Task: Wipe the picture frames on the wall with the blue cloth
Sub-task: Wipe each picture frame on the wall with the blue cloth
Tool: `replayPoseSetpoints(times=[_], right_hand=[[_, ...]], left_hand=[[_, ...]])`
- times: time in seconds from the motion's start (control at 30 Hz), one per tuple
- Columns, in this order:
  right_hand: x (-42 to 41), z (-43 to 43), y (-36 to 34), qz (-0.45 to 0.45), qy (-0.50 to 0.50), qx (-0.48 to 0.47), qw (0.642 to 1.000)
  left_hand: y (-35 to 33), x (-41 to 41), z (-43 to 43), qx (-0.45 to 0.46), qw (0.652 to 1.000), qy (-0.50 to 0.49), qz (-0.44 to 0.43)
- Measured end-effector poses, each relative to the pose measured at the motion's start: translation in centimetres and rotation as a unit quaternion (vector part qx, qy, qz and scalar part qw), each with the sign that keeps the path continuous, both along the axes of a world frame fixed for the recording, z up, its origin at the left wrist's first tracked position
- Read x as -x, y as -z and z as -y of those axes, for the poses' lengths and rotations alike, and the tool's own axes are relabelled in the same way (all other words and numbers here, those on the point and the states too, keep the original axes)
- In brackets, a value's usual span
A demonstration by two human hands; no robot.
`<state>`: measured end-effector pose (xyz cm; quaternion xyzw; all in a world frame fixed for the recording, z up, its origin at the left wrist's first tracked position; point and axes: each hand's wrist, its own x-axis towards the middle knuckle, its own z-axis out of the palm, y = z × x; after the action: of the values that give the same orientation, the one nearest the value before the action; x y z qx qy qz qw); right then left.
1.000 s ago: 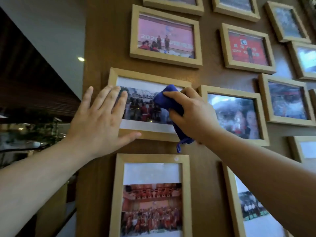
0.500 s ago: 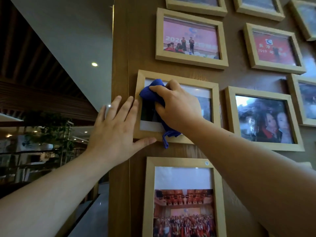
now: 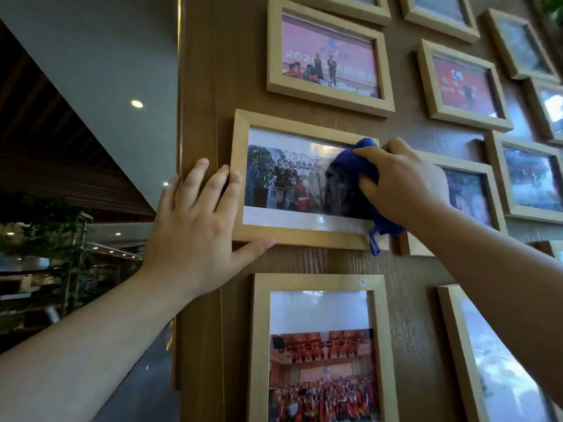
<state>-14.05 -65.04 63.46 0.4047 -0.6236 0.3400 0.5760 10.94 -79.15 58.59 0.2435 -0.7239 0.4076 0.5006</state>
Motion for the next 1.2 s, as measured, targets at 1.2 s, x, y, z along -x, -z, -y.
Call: replayPoseSetpoints(times=[1.2], right_hand=[[-6.7,0.7,2.8,-0.203,-0.042,-0.186,0.96]], left_hand=[[0.2,0.1,-0.6,-0.004,1.0,0.008,-0.007]])
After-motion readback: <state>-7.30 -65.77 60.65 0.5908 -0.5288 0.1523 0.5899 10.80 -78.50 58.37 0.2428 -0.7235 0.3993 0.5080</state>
